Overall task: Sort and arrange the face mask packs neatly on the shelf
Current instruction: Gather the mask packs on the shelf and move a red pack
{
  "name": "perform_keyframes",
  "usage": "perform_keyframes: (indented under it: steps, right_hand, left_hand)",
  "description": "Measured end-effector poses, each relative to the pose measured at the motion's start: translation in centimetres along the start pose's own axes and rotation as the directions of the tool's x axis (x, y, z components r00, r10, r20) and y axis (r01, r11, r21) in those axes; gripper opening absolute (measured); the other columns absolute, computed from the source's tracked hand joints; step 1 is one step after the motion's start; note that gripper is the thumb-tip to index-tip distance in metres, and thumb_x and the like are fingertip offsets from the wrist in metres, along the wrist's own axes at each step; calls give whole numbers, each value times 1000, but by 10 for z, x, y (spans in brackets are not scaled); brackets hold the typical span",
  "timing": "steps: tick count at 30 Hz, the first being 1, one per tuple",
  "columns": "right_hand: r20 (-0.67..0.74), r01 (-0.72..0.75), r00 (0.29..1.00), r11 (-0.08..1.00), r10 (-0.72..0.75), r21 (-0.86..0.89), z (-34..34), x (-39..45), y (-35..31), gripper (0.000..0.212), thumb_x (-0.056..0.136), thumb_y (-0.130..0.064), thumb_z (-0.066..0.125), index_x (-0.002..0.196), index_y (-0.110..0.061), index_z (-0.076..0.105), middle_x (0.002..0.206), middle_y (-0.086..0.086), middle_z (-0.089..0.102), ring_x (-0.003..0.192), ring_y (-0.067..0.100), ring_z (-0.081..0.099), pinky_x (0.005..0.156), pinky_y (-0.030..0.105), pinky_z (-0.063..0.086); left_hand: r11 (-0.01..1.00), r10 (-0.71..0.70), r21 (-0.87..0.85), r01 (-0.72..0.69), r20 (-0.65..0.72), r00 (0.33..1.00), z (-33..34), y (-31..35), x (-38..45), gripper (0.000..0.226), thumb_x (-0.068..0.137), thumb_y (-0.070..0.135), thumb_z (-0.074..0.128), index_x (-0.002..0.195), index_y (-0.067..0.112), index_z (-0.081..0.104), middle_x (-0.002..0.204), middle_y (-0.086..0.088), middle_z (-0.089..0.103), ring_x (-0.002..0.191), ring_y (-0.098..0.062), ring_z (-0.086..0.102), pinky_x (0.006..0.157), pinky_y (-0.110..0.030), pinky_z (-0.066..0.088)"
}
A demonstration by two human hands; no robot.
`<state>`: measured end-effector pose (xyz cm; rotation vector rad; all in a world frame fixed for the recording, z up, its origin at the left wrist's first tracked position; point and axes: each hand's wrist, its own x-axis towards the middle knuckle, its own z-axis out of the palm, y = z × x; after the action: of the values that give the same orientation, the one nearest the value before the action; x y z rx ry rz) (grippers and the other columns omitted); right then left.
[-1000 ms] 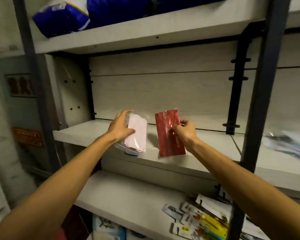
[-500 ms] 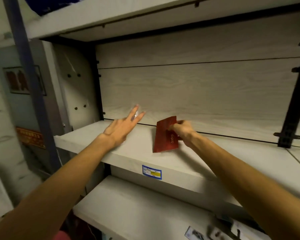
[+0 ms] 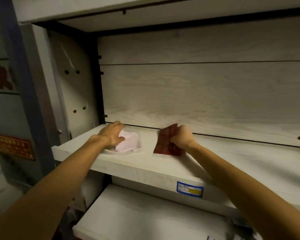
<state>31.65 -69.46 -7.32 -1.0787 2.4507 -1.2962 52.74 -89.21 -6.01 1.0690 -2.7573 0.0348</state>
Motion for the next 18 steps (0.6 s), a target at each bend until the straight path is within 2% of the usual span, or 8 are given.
perform_keyframes:
  steps: [2,4,6,7,10,14,18]
  right_hand:
    - [-35,-6,999,993,2,-122,5,0,-1,29,77,-12,77,66,-25,54,77,-1,64,78,21,63,70,35,56]
    - [-56,-16,998,981,5,-195,7,1,0,16,80,-22,77,84,-26,62,97,4,67,90,25,63,83,39,57]
    - [-66,-44,997,952,25,-304,7,3,4,41,85,-32,71,121,-17,60,124,12,62,113,32,59,97,42,52]
    - [-69,-59,997,936,38,-348,6,3,5,51,87,-37,69,131,-15,55,131,14,58,119,34,55,101,43,49]
    - [-54,-56,998,903,37,-426,3,2,8,60,90,-48,65,138,-14,52,136,16,54,124,37,50,104,46,45]
    - [-81,17,995,872,-65,-488,-2,-13,9,58,98,-50,52,142,-13,50,144,14,52,132,36,42,105,43,41]
    - [-4,111,989,768,-146,-631,-23,-39,17,64,100,-55,44,149,-14,41,153,11,42,143,33,30,115,46,32]
  left_hand:
    - [1000,-16,0,16,59,998,10,-21,3,55,102,49,50,150,23,45,158,-2,41,141,-29,40,115,-43,37]
    - [1000,-14,16,13,88,996,18,-38,8,52,104,54,38,147,29,50,154,0,47,138,-29,42,112,-44,38]
    - [1000,-14,2,14,96,995,22,-48,14,53,105,57,33,150,33,46,155,0,46,139,-29,43,114,-44,36]
    - [1000,-7,-7,8,94,996,24,-51,16,53,105,57,31,151,34,44,156,0,46,140,-29,43,115,-44,35]
    - [999,31,-45,-28,63,998,27,-48,16,55,106,56,25,154,33,40,161,2,39,145,-28,36,120,-46,27]
    - [995,56,-92,-49,77,995,21,-27,6,64,104,62,18,157,31,34,166,2,26,151,-28,27,124,-47,20]
    - [987,108,-124,-101,49,993,9,15,-7,70,101,68,20,155,28,37,164,-2,32,150,-28,30,122,-48,23]
